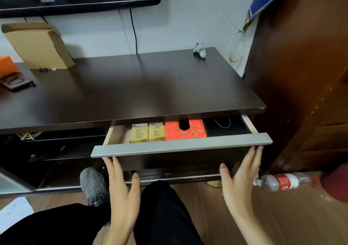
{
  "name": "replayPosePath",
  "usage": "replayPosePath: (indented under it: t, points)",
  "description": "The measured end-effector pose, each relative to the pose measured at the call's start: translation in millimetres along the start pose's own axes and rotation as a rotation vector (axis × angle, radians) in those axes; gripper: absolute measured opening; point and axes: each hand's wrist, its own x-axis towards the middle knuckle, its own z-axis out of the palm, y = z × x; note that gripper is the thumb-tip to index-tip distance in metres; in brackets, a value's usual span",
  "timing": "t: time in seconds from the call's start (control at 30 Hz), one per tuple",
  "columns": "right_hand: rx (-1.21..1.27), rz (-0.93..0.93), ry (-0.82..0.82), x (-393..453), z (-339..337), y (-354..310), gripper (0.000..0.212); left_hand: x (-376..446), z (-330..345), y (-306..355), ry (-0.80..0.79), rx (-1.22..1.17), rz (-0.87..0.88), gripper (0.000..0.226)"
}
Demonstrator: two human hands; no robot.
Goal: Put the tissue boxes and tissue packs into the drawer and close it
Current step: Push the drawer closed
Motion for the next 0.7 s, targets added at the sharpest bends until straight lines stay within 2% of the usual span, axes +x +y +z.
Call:
replayPosePath:
  t: [0.27,0.4,0.6,0.7]
  points:
    - [-0.017,-0.027,-0.017,47.6,32.1,5.2,0.101,48.9,18.6,2.0,0.012,0.003,0.038,0.078]
    - [-0.029,-0.027,-0.043,71.1,47.3,5.5,0.099,73.2,24.0,4.5,-0.034,0.043,0.054,0.078]
    - [-0.182,-0.021,-0.152,107.0,58.6,-0.6,0.094,120.1,18.0,3.5,-0.243,0.163,0.003,0.07]
    - [-0.183,-0.031,-0.174,108.3,50.3,1.6,0.09,129.9,4.8,3.2,-0.305,0.178,0.01,0.063]
